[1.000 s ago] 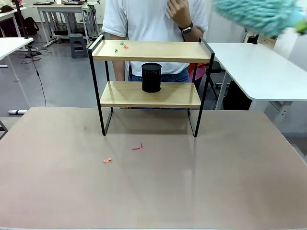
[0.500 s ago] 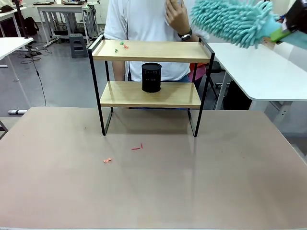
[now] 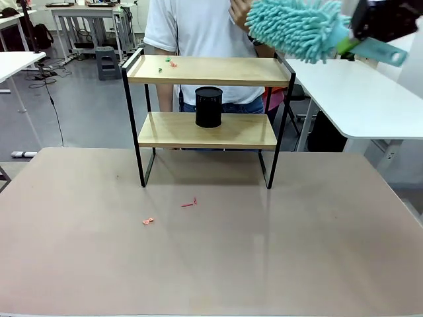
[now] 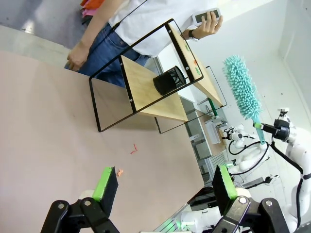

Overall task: Clean the shelf.
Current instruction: Clean the remaining tier of the Shelf with the Duster once objects are removed.

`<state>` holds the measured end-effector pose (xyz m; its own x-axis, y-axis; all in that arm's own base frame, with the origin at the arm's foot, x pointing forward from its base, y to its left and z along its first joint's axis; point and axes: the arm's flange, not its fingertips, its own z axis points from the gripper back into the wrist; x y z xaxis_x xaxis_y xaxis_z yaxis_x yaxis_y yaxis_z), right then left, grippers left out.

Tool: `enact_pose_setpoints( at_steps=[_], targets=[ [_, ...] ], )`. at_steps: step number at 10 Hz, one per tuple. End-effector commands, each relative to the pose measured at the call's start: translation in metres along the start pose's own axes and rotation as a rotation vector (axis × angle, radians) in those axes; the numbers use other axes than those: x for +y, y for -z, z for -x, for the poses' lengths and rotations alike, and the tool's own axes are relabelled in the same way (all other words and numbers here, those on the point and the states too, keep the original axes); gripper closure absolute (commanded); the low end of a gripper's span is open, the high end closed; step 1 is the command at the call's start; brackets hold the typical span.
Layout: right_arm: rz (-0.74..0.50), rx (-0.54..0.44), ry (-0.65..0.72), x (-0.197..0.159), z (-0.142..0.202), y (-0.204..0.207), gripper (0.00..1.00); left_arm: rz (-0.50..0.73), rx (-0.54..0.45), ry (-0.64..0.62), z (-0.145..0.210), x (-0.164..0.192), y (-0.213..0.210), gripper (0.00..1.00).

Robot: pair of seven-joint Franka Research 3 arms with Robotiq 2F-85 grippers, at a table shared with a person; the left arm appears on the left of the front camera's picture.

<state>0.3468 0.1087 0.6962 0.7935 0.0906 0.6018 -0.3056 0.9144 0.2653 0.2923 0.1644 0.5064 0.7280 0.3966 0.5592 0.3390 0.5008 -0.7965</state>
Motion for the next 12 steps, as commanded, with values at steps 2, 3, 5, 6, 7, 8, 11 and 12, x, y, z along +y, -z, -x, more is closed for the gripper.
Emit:
enact_pose_setpoints(
  at_steps=[2, 3, 5, 6, 7, 8, 11, 12],
  targets=[
    [0.059, 0.041, 0.015, 0.022, -0.048, 0.031, 0.87, 0.02, -0.021, 0.016, 0.001, -0.002, 0.003, 0.0],
    [0.079, 0.036, 0.034, 0.027, -0.056, 0.045, 0.87, 0.02, -0.021, 0.016, 0.001, -0.002, 0.003, 0.0],
    [0.091, 0.025, 0.046, 0.038, -0.067, 0.072, 0.87, 0.02, -0.021, 0.016, 0.001, -0.002, 0.003, 0.0],
    [0.071, 0.052, 0.034, 0.045, -0.07, 0.084, 0.87, 0.02, -0.021, 0.016, 0.001, -0.002, 0.003, 0.0],
    [0.052, 0.067, 0.013, 0.056, -0.074, 0.097, 0.87, 0.02, -0.021, 0.016, 0.001, -0.002, 0.003, 0.0],
    [0.037, 0.085, -0.012, 0.067, -0.079, 0.107, 0.87, 0.02, -0.021, 0.016, 0.001, -0.002, 0.003, 0.0],
    [-0.044, 0.144, -0.094, 0.103, -0.096, 0.133, 0.87, 0.02, -0.021, 0.016, 0.001, -0.002, 0.003, 0.0],
    [-0.071, 0.178, -0.125, 0.113, -0.099, 0.141, 0.87, 0.02, -0.021, 0.016, 0.001, -0.002, 0.003, 0.0]
  ],
)
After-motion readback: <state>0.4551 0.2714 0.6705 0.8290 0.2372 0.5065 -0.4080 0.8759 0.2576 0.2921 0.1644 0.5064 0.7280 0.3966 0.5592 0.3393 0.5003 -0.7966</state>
